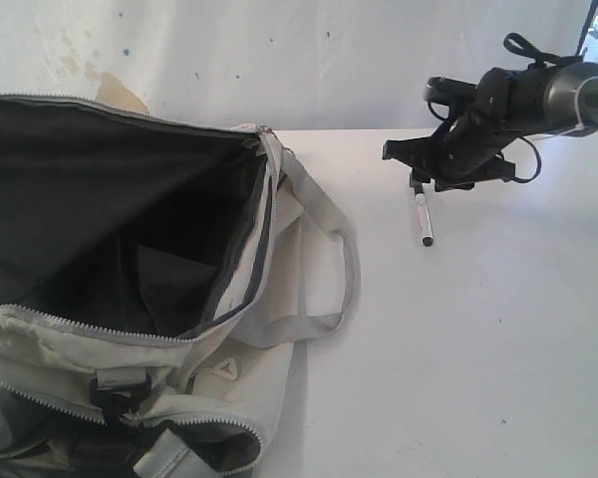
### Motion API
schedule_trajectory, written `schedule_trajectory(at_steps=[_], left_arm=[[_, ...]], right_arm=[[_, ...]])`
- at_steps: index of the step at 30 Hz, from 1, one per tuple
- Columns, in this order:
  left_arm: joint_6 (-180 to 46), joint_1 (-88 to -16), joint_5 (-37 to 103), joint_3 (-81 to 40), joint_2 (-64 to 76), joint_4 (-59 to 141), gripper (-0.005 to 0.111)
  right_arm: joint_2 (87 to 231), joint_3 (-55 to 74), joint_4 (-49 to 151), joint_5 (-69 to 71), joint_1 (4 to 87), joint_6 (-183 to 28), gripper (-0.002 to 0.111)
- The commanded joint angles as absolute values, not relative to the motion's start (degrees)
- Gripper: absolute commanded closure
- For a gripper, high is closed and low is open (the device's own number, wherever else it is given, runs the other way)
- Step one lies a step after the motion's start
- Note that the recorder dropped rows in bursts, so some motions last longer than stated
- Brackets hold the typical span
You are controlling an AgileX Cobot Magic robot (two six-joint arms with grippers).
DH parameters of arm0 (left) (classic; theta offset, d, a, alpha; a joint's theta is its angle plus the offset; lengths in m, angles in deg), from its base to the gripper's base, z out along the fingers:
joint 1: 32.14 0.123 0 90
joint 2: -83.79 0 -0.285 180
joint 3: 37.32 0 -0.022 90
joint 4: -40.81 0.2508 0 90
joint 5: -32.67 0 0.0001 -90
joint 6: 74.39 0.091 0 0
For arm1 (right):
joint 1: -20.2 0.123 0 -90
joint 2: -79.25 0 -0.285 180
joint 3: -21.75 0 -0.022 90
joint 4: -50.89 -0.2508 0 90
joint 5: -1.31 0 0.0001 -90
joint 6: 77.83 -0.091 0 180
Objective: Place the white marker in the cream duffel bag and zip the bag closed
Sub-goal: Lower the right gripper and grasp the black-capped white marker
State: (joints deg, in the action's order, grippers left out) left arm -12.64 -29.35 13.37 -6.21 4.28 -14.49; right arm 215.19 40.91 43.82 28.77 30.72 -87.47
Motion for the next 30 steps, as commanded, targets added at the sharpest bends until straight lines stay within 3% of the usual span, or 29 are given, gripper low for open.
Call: schedule_trajectory(at_steps=[1,22,30], left_arm=[[-12.88,-29.23,13.47,-5.84,4.6,-14.38,0.107],[-12.88,-29.23,12.97,-5.84,4.6,-14.38,0.107],[-12.88,-29.23,12.92,-5.84,4.6,-14.38,0.107]], right_arm=[[216.35,41.31,43.66,25.98,30.43,-85.25,0.071],[218.61,41.08,45.06,32.0,30.43,-78.87,0.073],[218.61,41.08,45.09,34.59,30.43,-78.87,0.083]])
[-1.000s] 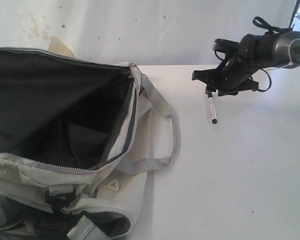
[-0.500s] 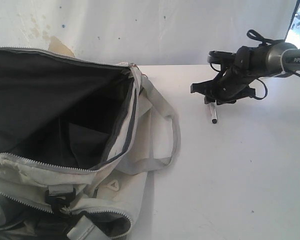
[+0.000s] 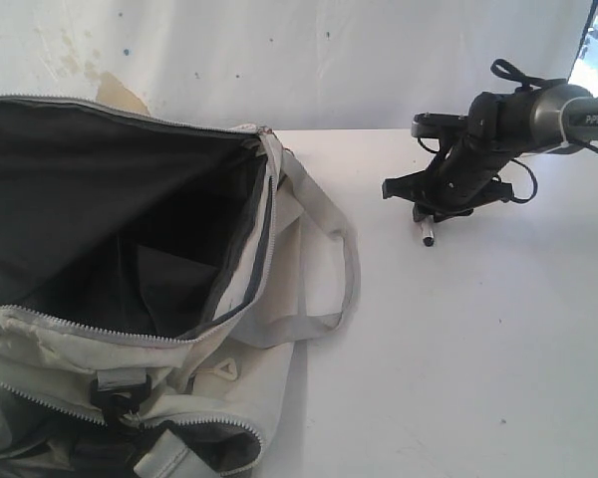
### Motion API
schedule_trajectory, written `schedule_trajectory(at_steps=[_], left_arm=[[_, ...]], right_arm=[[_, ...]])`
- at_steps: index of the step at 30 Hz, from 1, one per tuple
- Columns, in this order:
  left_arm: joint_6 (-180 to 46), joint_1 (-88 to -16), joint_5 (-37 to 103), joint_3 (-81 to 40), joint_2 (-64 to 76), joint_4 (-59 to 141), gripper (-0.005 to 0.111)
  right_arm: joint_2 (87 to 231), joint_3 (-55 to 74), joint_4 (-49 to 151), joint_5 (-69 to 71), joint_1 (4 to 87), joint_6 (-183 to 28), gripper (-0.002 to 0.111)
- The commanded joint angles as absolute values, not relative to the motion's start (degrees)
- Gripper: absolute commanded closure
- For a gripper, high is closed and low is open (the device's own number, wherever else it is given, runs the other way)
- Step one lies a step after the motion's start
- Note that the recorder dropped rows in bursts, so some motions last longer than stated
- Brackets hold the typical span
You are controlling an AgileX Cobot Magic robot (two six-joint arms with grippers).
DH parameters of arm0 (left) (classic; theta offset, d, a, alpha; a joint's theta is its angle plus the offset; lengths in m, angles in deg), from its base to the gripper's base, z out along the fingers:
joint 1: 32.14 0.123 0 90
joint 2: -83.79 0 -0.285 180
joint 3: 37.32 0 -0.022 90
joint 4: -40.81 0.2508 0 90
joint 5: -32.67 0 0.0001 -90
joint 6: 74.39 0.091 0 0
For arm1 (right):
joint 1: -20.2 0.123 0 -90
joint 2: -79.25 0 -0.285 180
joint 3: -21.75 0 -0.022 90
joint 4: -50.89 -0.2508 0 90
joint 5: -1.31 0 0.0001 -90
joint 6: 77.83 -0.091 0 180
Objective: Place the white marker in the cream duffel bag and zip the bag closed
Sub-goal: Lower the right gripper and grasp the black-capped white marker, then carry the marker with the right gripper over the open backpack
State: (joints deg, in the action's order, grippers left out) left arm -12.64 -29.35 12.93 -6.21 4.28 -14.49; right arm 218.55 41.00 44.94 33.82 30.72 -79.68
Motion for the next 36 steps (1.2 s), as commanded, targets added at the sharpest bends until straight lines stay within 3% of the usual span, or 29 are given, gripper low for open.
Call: schedule_trajectory(at_steps=[1,5,8,28,36], left_arm=[[-12.88,-29.23,12.92,-5.84,4.6,-14.38,0.107],[-12.88,-29.23,12.92,-5.84,4.6,-14.38,0.107],[-12.88,-29.23,12.92,-5.84,4.6,-14.38,0.107],[-12.88,-29.23,12.71,-5.84,4.6,-14.38,0.107],[-12.98,-29.23,12.5,-5.84,4.6,-14.38,0.107]], right_arm=[[218.61,41.08,44.92,35.2,30.43,-78.99,0.083],[218.61,41.08,44.92,37.24,30.43,-79.1,0.09],[218.61,41.08,44.92,39.91,30.43,-79.1,0.108],[202.64,41.08,37.56,49.96,30.68,-73.78,0.108],[200.04,41.08,33.11,51.16,34.82,-73.51,0.108]])
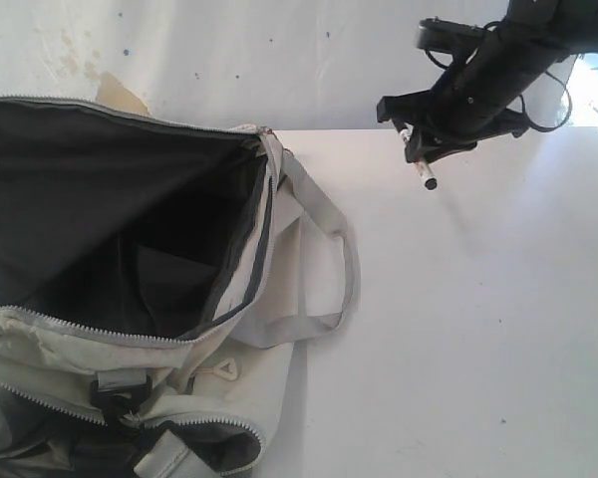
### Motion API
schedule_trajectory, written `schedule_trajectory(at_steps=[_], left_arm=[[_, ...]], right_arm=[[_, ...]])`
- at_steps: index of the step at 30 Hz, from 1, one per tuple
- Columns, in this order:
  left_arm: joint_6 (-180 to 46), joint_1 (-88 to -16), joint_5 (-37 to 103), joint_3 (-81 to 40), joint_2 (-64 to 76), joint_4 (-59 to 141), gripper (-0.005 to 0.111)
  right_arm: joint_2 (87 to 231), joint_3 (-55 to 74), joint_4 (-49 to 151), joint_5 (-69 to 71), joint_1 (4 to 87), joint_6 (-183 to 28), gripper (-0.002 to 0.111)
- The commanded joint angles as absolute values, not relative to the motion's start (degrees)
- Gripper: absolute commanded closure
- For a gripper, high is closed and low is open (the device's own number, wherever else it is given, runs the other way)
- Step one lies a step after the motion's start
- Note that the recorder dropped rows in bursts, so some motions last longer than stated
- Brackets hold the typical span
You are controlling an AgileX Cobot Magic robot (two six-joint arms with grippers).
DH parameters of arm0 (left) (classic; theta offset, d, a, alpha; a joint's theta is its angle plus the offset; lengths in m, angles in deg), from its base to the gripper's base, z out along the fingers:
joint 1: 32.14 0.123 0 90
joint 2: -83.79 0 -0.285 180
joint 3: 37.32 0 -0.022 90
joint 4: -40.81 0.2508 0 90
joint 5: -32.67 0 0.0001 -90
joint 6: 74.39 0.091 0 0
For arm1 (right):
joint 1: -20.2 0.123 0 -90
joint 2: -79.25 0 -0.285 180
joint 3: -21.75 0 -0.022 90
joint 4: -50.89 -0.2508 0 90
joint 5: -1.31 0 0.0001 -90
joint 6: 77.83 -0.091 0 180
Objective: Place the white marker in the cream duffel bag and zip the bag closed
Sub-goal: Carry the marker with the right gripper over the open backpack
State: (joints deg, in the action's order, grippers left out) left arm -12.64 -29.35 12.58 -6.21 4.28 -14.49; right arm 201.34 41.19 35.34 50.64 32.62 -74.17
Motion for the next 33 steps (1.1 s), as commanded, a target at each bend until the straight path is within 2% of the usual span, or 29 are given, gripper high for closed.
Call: schedule_trajectory(at_steps=[1,33], left_arm=[[-12.98,-29.23,12.5,-5.84,4.6,-14.38,0.107],[-12.98,-29.23,12.5,-5.84,4.6,-14.38,0.107]], right_arm=[[199.94,41.08,32.6,51.16,35.6,-73.51,0.108],[201.23,41.08,22.04,44.32,55.01,-75.37,0.108]])
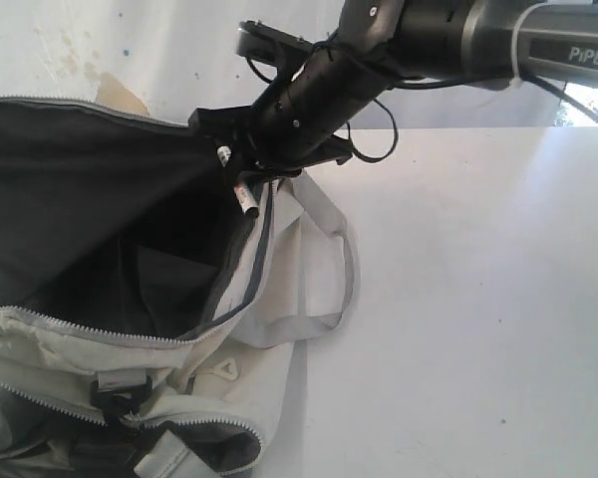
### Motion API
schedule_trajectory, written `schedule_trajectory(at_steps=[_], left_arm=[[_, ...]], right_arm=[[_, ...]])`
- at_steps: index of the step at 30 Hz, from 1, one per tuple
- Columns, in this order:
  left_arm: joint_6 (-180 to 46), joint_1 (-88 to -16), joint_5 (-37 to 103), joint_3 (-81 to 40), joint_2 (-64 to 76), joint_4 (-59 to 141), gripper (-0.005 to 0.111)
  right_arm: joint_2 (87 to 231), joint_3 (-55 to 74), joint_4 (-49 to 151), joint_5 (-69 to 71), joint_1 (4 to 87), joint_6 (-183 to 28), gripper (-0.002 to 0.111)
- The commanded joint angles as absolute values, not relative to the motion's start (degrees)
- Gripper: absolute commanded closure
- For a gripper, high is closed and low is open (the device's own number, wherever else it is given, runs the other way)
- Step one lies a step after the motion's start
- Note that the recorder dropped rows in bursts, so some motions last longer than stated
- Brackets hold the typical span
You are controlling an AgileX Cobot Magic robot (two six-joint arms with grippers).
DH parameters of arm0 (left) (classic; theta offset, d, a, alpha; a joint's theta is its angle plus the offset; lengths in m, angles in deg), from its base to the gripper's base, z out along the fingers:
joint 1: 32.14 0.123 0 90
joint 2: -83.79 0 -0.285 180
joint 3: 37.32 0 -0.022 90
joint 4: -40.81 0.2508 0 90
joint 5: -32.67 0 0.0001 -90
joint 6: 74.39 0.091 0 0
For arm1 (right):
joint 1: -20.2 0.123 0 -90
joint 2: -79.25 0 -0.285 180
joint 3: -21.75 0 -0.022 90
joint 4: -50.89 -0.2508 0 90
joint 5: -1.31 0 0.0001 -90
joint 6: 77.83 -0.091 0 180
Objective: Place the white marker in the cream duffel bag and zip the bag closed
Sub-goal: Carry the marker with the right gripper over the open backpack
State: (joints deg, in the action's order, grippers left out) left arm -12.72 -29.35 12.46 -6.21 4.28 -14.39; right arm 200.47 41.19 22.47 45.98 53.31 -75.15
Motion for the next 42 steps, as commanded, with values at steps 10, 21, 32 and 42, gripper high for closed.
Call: schedule_trajectory(at_steps=[10,21,32,42], left_arm=[[-12.98,-29.23,12.5,-5.84,4.6,-14.38,0.107],[-12.98,-29.23,12.5,-5.84,4.6,-14.38,0.107],[-12.98,-29.23,12.5,-5.84,4.6,-14.38,0.107],[-12.98,-29.23,12.5,-5.84,4.6,-14.38,0.107]], right_arm=[[203.73,41.08,22.05,39.4,58.43,-75.26,0.108],[207.51,41.08,19.99,37.26,59.15,-75.5,0.108],[210.28,41.08,17.48,31.31,59.15,-75.5,0.108],[211.74,41.08,12.99,34.64,59.15,-75.08,0.066]])
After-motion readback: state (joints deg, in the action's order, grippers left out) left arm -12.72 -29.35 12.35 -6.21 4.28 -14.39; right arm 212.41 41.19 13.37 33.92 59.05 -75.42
